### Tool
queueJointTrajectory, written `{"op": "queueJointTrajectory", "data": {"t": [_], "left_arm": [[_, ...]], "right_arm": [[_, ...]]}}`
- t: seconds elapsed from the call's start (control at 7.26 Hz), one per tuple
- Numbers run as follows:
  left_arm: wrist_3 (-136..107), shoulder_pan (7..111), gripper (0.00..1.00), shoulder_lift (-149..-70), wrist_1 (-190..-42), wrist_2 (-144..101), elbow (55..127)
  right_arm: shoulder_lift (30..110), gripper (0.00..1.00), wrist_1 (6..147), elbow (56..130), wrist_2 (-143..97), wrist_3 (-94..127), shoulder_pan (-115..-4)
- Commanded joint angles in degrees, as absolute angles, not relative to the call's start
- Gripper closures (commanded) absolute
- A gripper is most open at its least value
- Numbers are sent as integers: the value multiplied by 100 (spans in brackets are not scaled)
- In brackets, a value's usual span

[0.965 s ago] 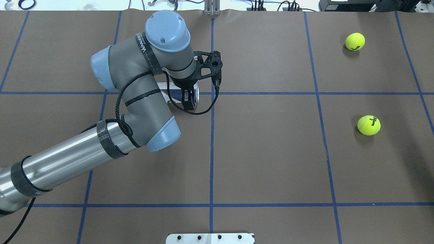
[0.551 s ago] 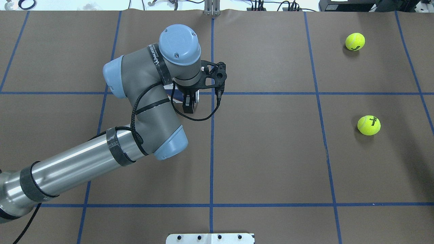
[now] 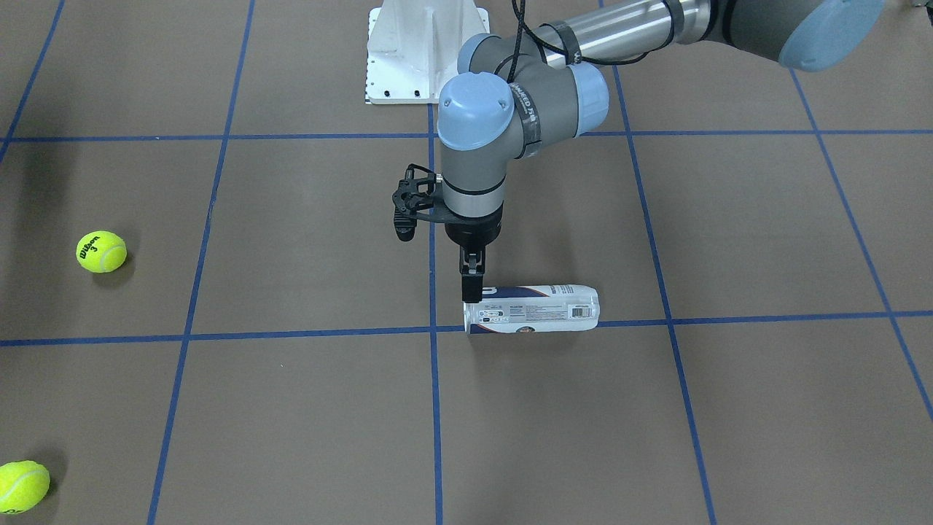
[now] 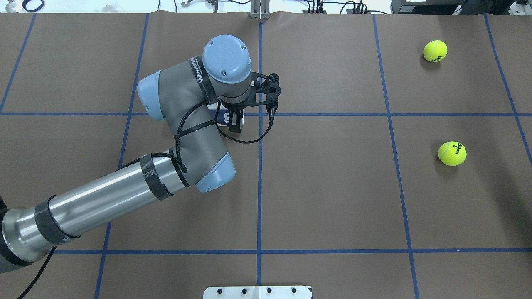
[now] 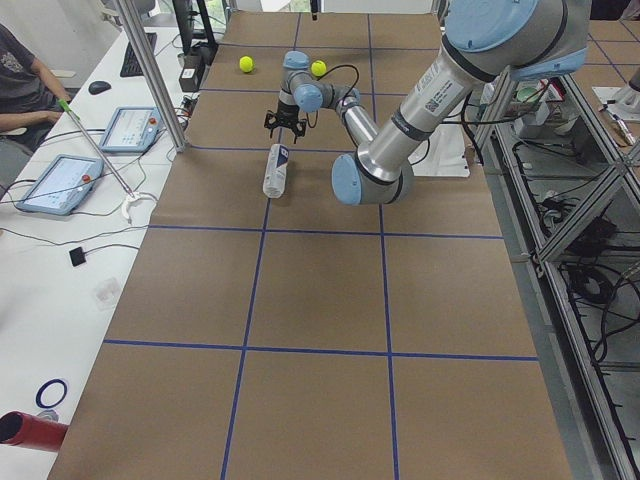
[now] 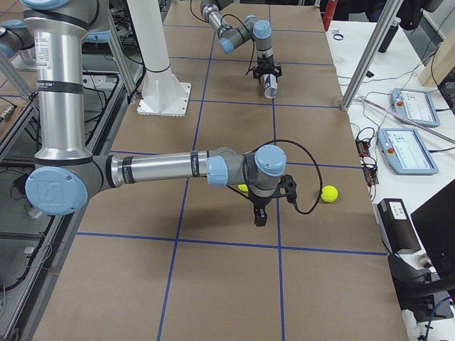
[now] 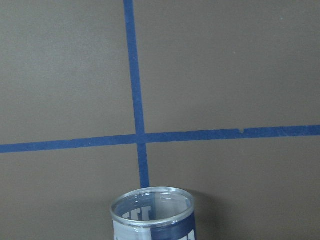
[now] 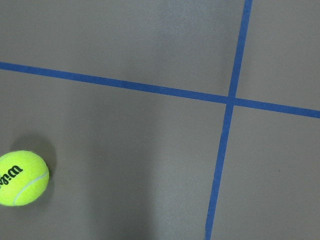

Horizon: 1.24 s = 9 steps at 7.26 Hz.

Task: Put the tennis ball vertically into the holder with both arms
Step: 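Hold the upright can steady with the left gripper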

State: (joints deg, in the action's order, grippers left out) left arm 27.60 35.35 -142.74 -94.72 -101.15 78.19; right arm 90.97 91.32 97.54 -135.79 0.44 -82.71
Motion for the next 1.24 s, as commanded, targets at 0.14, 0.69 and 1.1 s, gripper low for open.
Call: {"op": "queueJointTrajectory", "data": {"t": [0.14, 0.69, 1.1], "left_arm": [[2681, 3542, 6, -14309, -9982, -10063, 7437], [2506, 3490, 2, -14317, -10072, -9993, 7216], [2382, 3419, 1, -14309, -10185, -9984, 7128]], "right_arm": [[9097, 1, 9132, 9756, -13614, 44, -8271], [9097, 1, 9132, 9756, -13614, 44, -8253], [9097, 1, 9132, 9756, -13614, 44, -8244]]}}
